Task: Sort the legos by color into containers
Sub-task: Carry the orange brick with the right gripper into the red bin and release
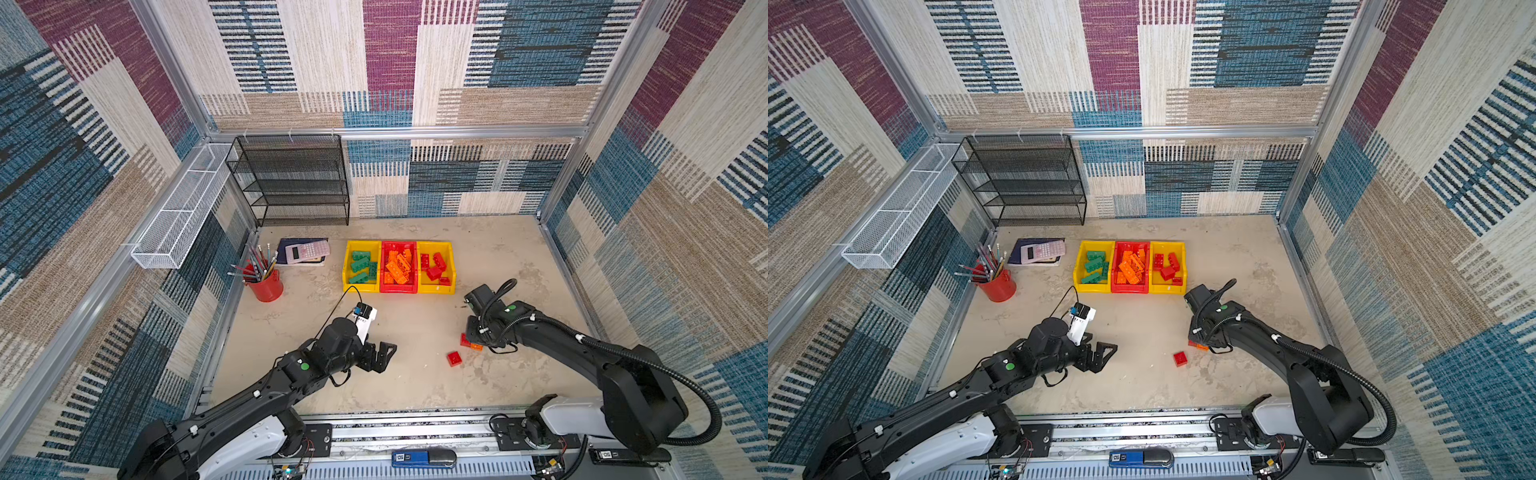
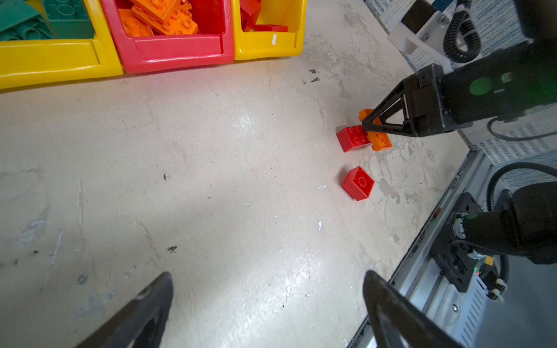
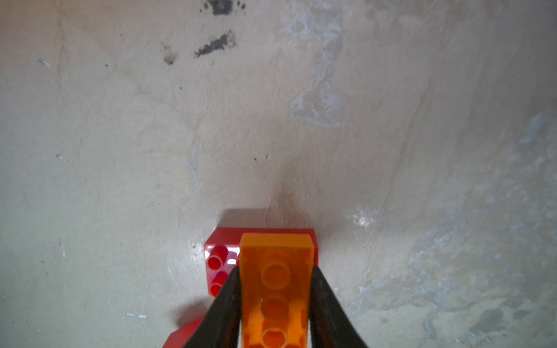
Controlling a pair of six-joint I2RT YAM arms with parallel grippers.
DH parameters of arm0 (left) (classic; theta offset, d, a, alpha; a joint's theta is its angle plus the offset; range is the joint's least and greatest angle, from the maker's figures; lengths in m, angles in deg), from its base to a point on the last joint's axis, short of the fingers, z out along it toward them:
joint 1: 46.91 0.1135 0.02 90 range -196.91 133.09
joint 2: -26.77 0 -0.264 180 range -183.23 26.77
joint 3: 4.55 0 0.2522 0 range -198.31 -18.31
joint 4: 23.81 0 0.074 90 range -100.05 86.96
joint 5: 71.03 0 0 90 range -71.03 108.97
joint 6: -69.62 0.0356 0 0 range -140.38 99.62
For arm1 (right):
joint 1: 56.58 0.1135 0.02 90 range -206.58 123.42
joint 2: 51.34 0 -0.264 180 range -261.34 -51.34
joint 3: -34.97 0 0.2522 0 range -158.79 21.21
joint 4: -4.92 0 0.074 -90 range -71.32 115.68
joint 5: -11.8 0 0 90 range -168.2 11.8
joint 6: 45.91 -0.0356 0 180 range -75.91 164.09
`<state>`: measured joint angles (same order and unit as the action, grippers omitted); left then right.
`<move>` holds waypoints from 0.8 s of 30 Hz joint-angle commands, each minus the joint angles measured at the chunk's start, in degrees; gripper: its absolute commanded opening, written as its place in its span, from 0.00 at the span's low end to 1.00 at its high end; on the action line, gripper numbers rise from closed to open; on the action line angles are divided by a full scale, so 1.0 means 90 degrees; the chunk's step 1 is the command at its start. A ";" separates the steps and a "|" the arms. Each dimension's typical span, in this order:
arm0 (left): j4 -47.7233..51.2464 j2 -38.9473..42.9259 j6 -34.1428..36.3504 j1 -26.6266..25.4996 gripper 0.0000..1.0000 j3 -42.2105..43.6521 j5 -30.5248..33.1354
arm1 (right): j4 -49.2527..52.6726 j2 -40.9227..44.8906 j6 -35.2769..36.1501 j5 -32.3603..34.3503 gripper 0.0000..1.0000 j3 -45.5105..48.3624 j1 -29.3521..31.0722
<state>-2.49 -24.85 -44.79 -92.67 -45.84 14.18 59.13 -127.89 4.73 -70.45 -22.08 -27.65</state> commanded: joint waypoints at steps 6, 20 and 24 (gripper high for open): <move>0.0052 0.0091 0.0085 0.0006 0.99 -0.0057 0.0121 | 0.0037 -0.0208 0.0256 0.0155 0.36 -0.0995 0.0008; 0.0436 0.0181 0.0016 0.0007 0.99 -0.0193 0.0401 | -0.0233 -0.3210 0.1621 0.0312 0.37 -0.4715 -0.0040; 0.0697 0.0266 -0.0012 0.0006 0.98 -0.0300 0.0599 | -0.0102 -0.4133 0.1939 0.0224 0.35 -0.5766 -0.0132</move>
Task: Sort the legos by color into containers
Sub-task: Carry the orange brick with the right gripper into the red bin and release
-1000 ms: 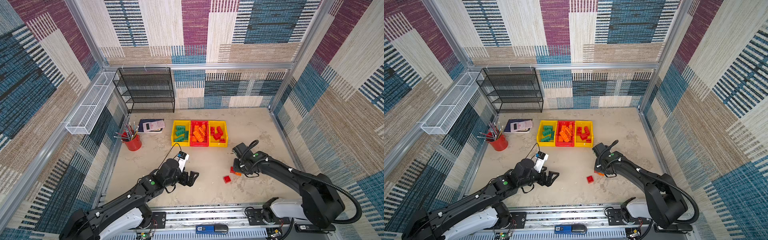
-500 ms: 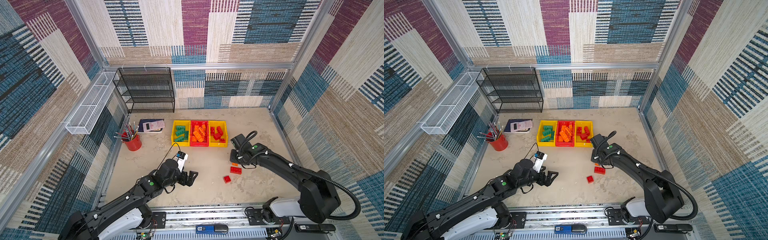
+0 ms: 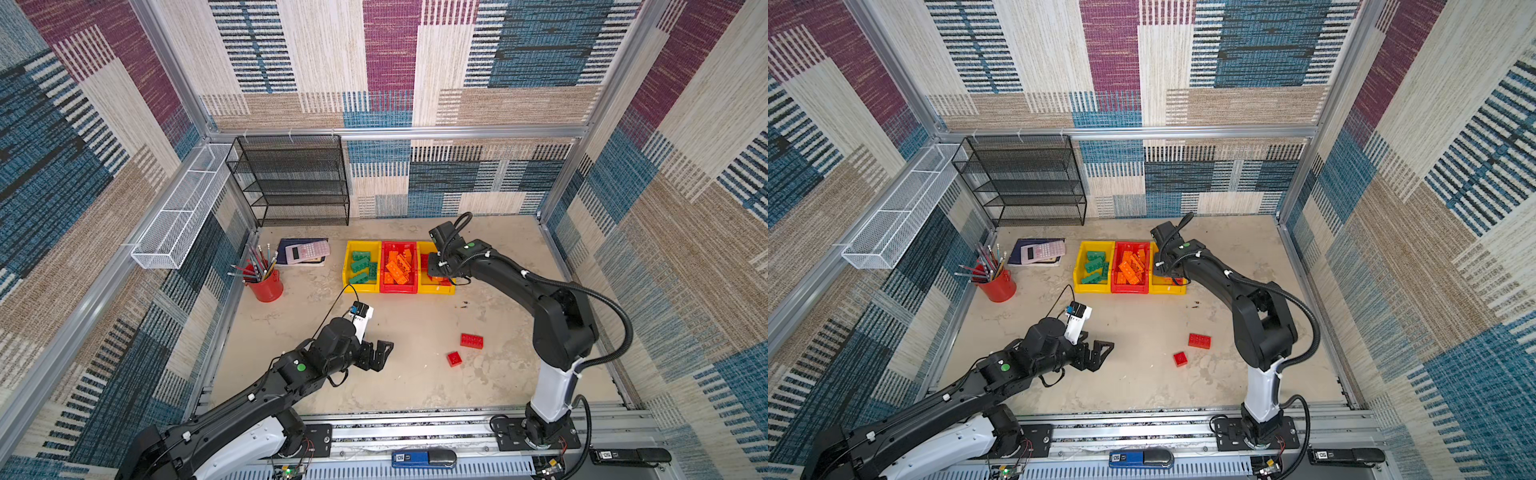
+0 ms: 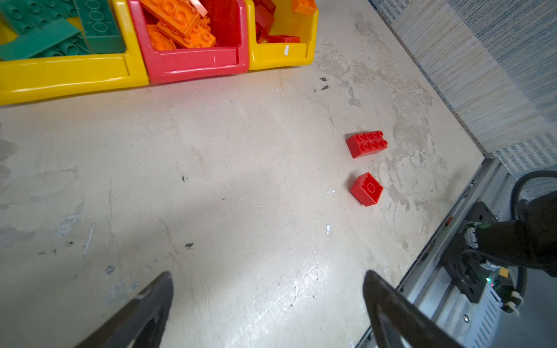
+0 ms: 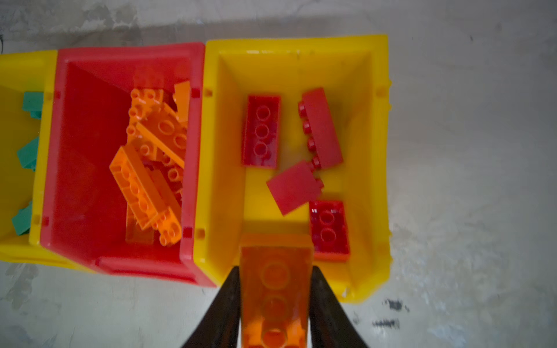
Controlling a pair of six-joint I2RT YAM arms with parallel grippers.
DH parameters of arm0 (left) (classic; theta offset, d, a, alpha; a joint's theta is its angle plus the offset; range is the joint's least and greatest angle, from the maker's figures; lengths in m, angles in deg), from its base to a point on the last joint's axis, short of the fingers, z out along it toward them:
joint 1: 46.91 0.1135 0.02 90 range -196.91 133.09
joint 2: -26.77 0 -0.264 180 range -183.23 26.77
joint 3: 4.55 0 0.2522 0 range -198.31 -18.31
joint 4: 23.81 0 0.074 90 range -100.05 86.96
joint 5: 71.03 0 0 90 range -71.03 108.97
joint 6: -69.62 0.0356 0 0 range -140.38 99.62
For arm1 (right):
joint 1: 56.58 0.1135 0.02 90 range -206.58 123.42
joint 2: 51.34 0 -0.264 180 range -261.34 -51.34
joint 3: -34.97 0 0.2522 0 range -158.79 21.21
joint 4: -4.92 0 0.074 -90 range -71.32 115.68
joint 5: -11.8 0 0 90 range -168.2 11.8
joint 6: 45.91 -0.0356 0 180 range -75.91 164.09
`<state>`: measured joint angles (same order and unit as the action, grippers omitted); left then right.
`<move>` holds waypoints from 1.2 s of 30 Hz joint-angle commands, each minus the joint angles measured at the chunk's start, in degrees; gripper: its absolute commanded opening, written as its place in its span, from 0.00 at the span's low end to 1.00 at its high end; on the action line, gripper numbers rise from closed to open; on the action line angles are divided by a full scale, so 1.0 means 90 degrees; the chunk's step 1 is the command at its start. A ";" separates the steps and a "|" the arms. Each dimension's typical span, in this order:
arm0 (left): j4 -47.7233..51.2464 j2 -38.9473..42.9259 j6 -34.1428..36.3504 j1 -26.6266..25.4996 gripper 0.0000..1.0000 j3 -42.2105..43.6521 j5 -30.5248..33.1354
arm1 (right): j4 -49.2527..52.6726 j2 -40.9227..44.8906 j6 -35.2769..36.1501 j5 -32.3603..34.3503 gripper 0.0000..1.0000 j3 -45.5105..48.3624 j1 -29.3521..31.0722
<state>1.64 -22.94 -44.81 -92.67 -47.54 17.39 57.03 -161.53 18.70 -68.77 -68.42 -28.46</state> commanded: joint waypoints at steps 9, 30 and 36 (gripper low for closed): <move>0.0648 0.0348 -0.0090 0.0006 0.98 -0.0208 0.0646 | 0.0295 -0.1257 0.0648 -0.0594 0.36 -0.2159 -0.0031; 0.1354 0.1324 -0.0537 0.0006 0.98 -0.0041 0.0958 | 0.1116 -0.2737 0.0820 -0.0894 0.72 -0.4608 0.0605; 0.1283 0.1462 -0.0577 0.0006 0.99 -0.0009 0.0804 | 0.1082 -0.1619 0.0749 -0.0382 0.74 -0.3611 0.0737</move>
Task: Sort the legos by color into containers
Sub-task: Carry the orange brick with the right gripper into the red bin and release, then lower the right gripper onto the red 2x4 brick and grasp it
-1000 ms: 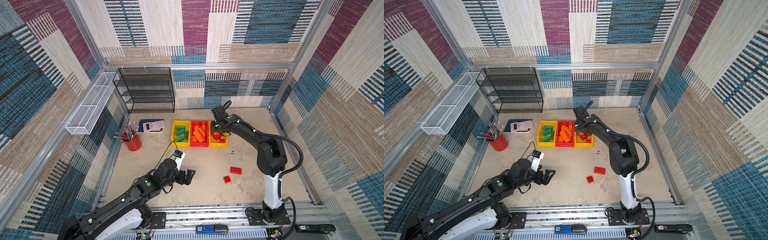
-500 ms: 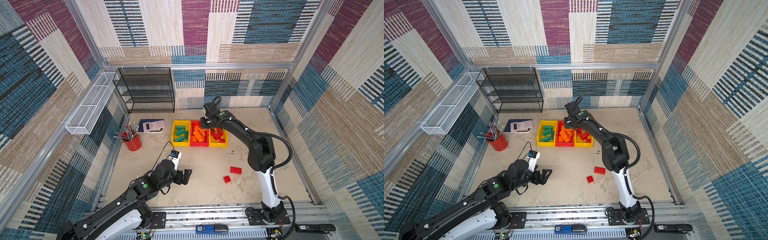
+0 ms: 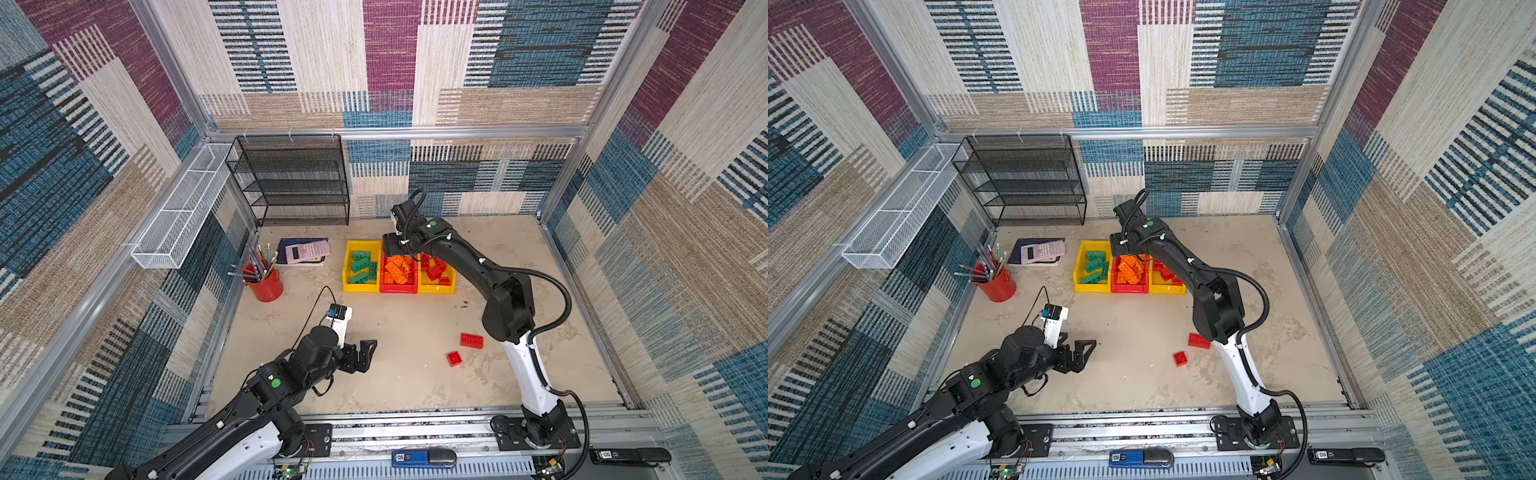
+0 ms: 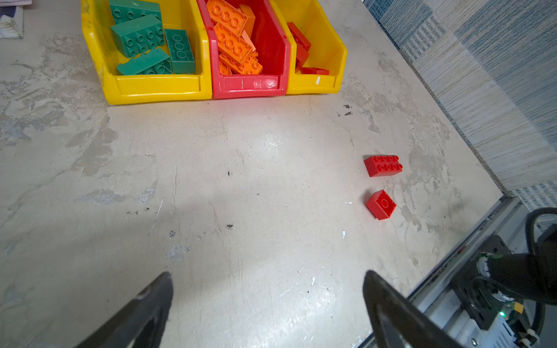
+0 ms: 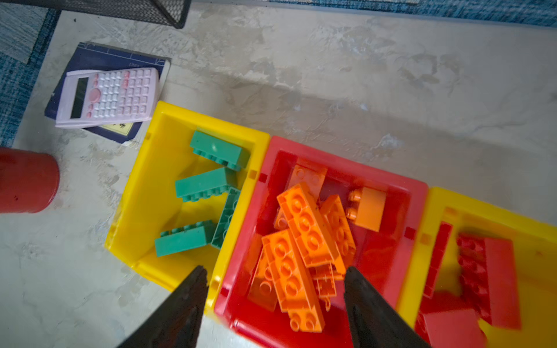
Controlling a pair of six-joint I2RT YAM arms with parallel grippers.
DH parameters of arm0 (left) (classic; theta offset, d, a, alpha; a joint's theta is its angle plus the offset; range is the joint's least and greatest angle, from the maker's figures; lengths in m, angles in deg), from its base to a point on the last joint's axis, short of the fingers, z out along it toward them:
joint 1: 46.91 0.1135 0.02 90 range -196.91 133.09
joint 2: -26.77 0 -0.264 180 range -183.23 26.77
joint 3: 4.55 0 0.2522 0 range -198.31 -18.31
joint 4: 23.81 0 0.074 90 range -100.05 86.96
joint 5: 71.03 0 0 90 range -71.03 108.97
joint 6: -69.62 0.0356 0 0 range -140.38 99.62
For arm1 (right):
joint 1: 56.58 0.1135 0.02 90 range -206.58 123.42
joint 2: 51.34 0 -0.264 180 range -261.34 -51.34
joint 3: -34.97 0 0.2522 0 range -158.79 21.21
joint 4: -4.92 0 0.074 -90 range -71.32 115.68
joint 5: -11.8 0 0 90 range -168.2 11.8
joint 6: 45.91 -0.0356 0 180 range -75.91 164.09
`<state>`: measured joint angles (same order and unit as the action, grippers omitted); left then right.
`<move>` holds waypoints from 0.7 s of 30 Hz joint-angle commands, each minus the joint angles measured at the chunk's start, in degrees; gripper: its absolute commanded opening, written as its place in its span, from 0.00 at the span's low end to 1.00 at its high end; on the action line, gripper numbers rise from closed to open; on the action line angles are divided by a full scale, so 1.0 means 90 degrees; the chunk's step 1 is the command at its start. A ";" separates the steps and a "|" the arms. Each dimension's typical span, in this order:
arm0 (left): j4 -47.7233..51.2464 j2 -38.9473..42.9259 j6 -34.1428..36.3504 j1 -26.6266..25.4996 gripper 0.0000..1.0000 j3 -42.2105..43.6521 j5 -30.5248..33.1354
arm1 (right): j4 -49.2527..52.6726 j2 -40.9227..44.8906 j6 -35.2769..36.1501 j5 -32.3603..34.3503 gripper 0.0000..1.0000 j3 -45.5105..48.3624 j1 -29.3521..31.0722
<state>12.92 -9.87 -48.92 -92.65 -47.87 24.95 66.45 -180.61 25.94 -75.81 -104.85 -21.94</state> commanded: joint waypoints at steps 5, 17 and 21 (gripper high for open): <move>-0.0285 -0.0167 -0.0093 0.0004 0.99 0.0053 -0.0458 | -0.0641 0.2365 -0.0474 0.0793 0.79 0.3301 0.0036; -0.1637 -0.1957 0.0065 -0.0239 0.99 -0.0373 -0.1741 | -0.0675 0.6394 -0.2651 0.1415 0.84 0.8714 0.0036; -0.1908 -0.2414 0.0062 -0.0478 0.99 -0.0521 -0.1736 | -0.0735 0.7069 -0.3017 0.1270 0.85 0.9476 0.0039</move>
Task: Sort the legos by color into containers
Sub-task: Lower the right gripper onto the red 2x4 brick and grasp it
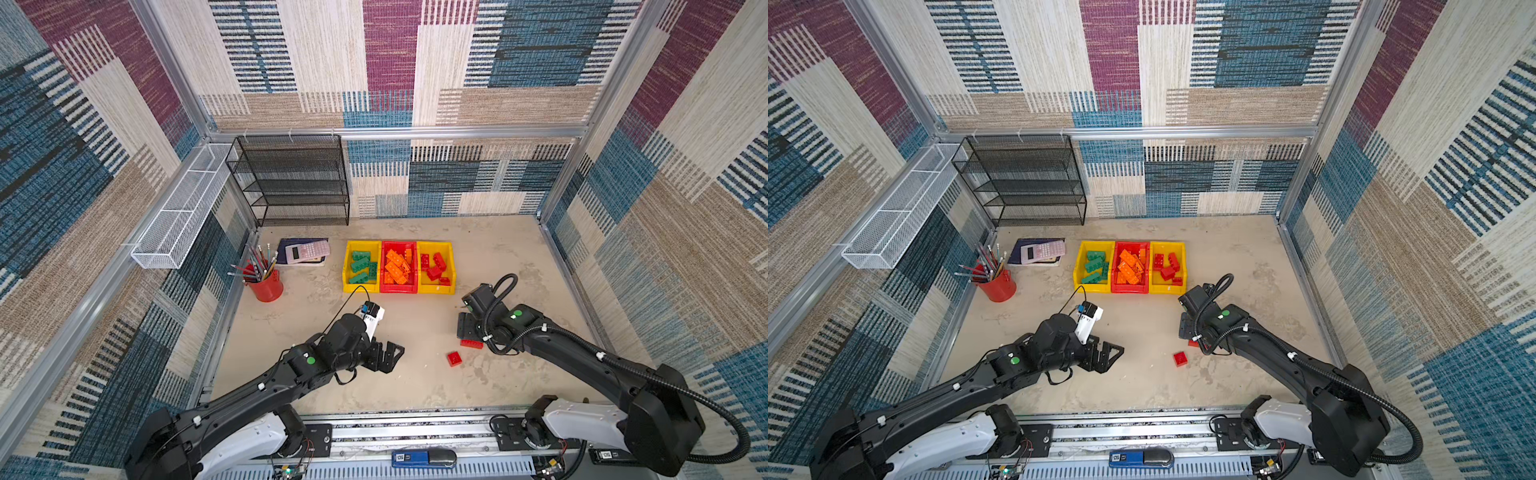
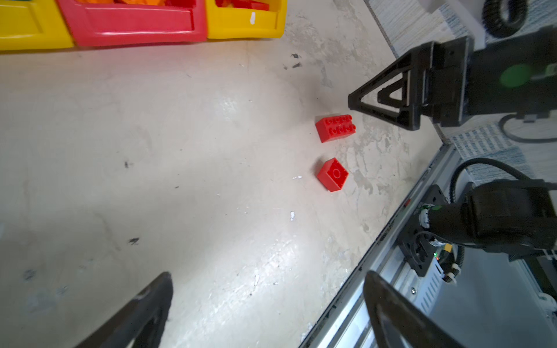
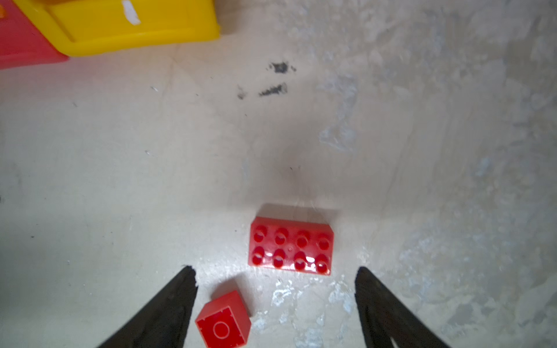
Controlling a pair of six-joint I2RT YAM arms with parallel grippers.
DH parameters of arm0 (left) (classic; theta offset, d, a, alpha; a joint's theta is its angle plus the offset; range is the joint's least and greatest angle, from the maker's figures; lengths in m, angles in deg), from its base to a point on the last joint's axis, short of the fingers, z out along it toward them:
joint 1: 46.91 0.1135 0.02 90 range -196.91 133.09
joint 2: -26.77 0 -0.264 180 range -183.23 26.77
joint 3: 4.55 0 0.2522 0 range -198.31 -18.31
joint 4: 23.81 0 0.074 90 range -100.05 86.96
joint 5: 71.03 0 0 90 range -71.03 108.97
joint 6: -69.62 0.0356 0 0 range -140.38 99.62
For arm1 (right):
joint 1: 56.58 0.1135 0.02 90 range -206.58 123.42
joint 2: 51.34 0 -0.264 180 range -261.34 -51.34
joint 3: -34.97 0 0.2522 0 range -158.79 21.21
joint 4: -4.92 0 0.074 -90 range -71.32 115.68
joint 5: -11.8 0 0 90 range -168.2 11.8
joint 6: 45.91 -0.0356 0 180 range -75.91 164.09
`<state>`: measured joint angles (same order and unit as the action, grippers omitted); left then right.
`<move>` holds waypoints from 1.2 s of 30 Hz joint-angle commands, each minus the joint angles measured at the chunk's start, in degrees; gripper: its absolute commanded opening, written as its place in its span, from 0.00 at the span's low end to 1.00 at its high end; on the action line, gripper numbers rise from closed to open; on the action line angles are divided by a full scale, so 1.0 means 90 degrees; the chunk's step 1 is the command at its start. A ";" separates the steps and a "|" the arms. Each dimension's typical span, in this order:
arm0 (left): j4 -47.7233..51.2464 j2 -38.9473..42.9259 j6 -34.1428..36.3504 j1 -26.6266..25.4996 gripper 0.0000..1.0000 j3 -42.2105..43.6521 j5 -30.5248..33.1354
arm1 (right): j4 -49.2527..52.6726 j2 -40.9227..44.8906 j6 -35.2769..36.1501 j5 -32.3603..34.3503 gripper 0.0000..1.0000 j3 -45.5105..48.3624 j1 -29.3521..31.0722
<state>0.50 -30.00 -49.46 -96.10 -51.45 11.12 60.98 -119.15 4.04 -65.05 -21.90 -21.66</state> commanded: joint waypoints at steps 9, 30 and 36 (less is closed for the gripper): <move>-0.0605 -0.0136 0.0000 -0.0239 0.98 -0.0016 0.0151 | -0.0656 -0.0305 -0.0473 -0.0059 0.85 0.0533 0.0002; -0.0380 0.0105 0.0013 -0.0247 0.99 0.0106 0.0629 | -0.1311 -0.1083 -0.0133 -0.0187 0.71 0.0622 -0.0061; -0.0463 0.0028 0.0063 -0.0247 0.99 0.0168 0.0686 | -0.1268 -0.1311 -0.0004 -0.0085 0.50 0.0452 -0.0071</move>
<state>-3.00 -29.54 -50.56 -98.33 -50.06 16.08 49.88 -130.14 3.10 -66.23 -17.25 -22.32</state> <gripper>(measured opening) 0.987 0.537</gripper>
